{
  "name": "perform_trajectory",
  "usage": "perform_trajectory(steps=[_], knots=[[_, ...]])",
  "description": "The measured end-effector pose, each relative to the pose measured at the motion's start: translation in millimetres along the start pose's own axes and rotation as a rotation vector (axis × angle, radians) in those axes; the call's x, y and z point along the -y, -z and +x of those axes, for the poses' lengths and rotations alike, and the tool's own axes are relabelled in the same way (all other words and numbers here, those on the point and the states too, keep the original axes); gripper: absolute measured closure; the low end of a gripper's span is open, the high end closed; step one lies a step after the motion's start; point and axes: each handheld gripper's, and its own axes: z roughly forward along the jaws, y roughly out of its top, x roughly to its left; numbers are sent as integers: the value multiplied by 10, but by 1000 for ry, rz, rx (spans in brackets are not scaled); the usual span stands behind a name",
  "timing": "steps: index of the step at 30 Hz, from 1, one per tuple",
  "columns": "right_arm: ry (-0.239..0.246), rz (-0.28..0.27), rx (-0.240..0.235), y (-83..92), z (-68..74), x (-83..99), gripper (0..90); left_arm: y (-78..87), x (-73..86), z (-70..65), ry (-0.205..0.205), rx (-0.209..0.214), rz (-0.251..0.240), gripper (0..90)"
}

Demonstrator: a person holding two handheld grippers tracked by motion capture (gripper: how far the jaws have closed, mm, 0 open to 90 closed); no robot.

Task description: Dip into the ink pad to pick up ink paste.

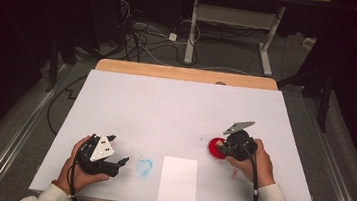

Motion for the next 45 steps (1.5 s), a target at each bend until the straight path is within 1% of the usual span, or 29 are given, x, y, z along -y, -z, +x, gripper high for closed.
perform_trajectory(steps=[1, 2, 3, 6, 7, 9, 10, 11, 14, 15, 19, 22, 29, 33, 37, 40, 41, 42, 45], knots=[[-5, -13, 3, 21, -12, -4, 760, 1, 1, 1, 0, 0, 0, 168], [-9, -24, 0, 44, -23, -5, 759, 1, 5, -6, 12, 5, 4, 168], [-16, -42, -7, 94, -32, -10, 759, 2, 6, -6, 12, 4, 4, 168], [-12, -80, -6, 216, -33, -18, 759, 2, 7, -8, 13, 2, 8, 168], [-14, -107, 3, 310, -32, -23, 759, 4, 7, -10, 14, 1, 7, 169], [-18, -138, 10, 411, -40, -30, 759, 7, 4, -12, 10, 1, 6, 168], [-18, -138, 10, 411, -40, -30, 759, 7, 3, -13, 10, 1, 5, 168], [-25, -170, 18, 519, -54, -34, 759, 7, 3, -14, 10, 2, 5, 168], [-26, -214, 23, 670, -64, -36, 759, 3, 0, -13, 7, 2, 8, 168], [-26, -214, 23, 670, -64, -36, 759, 1, 0, -13, 7, 2, 9, 168], [-22, -259, 34, 832, -54, -46, 759, -2, -1, -13, 6, 3, 13, 169], [-14, -275, 39, 887, -31, -53, 759, 1, -2, -14, 6, 3, 10, 169], [-2, -276, 43, 918, -7, -62, 758, 3, 0, -13, 8, 5, 11, 169], [3, -263, 42, 880, 1, -62, 759, 0, 1, -13, 7, 7, 13, 169], [6, -229, 35, 758, 3, -54, 758, -5, 2, -14, 3, 10, 21, 169], [0, -197, 25, 633, -11, -39, 758, -7, 3, -15, 2, 12, 23, 169], [-4, -175, 24, 553, -20, -25, 758, -7, 3, -16, 2, 13, 22, 169], [-4, -175, 24, 553, -20, -25, 758, -8, 4, -16, 1, 12, 23, 169], [-8, -142, 20, 445, -34, -5, 758, -9, 5, -16, 3, 13, 21, 169]])
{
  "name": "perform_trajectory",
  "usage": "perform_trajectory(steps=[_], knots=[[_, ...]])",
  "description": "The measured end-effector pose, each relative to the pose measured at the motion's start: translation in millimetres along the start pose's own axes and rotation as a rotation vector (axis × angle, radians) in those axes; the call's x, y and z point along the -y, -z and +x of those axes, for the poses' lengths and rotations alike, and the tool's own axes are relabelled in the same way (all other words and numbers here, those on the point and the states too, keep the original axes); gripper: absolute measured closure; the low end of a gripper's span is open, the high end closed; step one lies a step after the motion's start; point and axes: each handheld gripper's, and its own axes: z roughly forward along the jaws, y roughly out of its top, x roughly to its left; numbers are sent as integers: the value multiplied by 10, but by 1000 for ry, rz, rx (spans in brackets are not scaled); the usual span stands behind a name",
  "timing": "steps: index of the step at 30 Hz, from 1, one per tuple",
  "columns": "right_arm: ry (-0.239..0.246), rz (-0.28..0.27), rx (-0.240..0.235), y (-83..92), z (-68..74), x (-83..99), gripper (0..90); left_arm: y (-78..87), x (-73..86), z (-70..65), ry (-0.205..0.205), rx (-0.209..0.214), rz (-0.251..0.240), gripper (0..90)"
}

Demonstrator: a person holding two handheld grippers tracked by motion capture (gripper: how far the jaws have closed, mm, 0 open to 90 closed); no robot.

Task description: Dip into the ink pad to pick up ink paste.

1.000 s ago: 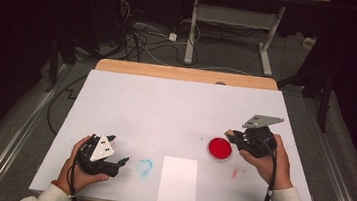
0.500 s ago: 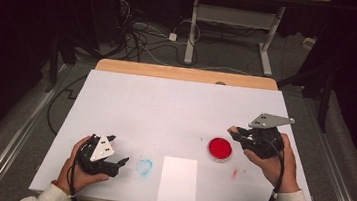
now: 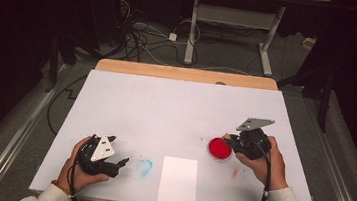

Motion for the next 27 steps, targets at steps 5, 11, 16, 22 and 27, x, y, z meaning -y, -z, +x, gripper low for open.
perform_trajectory(steps=[5, 11, 16, 22, 27], knots=[[1, 41, -16, -136, 14, 43, 758, -2, 0, 1, -1, 1, 0, 169], [11, 94, -32, -298, 48, 77, 758, 0, 4, 0, -3, -1, 2, 169], [4, 136, -38, -407, 48, 109, 758, -2, 5, 1, -4, -1, 4, 168], [-8, 153, -52, -427, 24, 94, 759, -12, 3, -11, -8, 8, 3, 168], [-29, 162, -55, -440, 24, 89, 760, -7, -5, -16, -10, 6, 3, 168]])
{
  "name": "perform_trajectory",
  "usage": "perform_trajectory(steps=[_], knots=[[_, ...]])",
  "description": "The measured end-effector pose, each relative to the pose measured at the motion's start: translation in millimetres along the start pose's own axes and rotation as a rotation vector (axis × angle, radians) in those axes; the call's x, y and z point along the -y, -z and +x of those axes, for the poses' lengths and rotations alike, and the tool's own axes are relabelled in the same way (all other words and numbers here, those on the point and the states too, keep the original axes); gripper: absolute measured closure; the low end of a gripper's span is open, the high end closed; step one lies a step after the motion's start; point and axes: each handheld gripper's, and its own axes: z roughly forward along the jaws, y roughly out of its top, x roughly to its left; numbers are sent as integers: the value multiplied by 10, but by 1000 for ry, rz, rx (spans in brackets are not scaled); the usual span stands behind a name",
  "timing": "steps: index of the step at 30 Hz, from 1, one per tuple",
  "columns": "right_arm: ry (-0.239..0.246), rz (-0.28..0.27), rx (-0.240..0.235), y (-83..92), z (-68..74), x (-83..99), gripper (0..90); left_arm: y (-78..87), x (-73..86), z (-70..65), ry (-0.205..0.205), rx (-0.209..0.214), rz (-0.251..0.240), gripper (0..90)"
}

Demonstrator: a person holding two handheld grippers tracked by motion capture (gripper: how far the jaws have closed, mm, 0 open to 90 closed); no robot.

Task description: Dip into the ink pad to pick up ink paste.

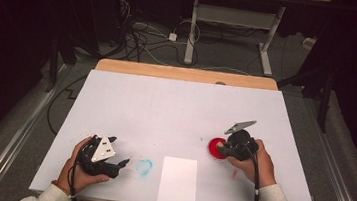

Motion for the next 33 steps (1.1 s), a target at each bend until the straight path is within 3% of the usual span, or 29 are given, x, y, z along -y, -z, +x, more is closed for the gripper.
perform_trajectory(steps=[7, 18, 33], knots=[[47, 13, 44, -5, 64, -16, 761, -9, -9, -5, -3, 3, 0, 167], [5, 2, 9, -5, 13, 7, 761, 1, -1, 3, -2, 3, 0, 168], [29, 6, 32, -10, 46, 6, 761, -21, 19, 38, 18, 14, -8, 169]])
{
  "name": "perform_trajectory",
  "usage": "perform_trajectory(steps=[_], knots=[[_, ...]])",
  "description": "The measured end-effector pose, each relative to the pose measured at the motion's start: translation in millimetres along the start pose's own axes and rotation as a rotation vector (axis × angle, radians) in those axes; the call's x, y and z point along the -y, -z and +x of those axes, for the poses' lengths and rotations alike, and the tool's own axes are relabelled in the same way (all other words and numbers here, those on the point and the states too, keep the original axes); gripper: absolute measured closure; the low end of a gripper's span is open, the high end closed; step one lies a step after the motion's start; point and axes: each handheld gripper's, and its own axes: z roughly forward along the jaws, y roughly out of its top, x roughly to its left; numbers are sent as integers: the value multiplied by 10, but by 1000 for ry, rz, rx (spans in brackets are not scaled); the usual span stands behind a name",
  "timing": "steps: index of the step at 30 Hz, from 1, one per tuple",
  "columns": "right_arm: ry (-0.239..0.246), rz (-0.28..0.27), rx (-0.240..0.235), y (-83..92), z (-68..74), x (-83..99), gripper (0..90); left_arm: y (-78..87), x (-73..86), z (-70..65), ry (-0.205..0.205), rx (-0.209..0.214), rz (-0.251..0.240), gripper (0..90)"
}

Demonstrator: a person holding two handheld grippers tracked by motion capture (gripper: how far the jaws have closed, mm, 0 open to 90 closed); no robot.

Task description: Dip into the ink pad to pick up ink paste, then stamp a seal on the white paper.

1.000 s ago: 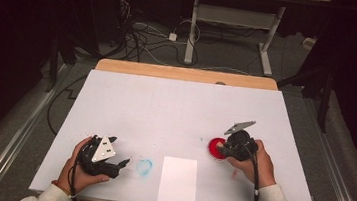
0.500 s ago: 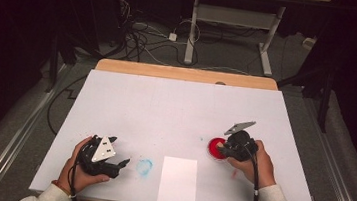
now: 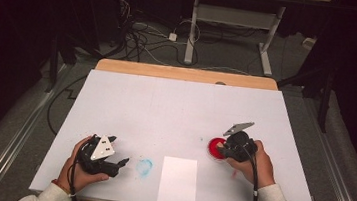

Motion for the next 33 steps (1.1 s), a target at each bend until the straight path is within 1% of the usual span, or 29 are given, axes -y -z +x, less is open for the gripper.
perform_trajectory(steps=[1, 2, 6, 10, 11, 12, 13, 19, 22, 24, 26, 29, 33], knots=[[2, 0, 5, 0, 6, 0, 761, 2, -6, 4, -13, -5, -4, 169], [3, 0, 6, 0, 10, 0, 761, 4, -7, 2, -15, -8, -3, 169], [-2, -6, -8, -1, -13, 8, 761, 9, -4, -1, -11, -5, -5, 169], [1, 0, -1, 1, 0, -1, 761, 7, -3, 3, -11, -4, -4, 169], [1, -1, -1, 2, -1, -1, 760, 6, 1, 1, -2, 3, 1, 169], [-3, -3, -1, 3, -2, 1, 760, 7, 3, 4, -1, 3, 1, 169], [-1, -6, 0, 3, -2, 3, 760, 8, 2, 11, -9, -2, -4, 169], [14, -13, 7, 23, 5, 3, 760, 12, -4, -1, -13, -6, -3, 169], [8, -35, -3, 51, 0, 2, 760, 12, -6, 9, -10, -8, -6, 169], [12, -48, 2, 82, -6, -7, 759, 7, 1, 14, -10, -8, -2, 169], [14, -54, -3, 111, -10, -15, 759, 6, 7, 14, -6, -8, 0, 169], [10, -71, 0, 165, -11, -20, 759, 13, 10, 8, -13, -10, 5, 169], [6, -110, 2, 254, -28, -20, 759, 23, 8, 1, -16, -13, 2, 169]])
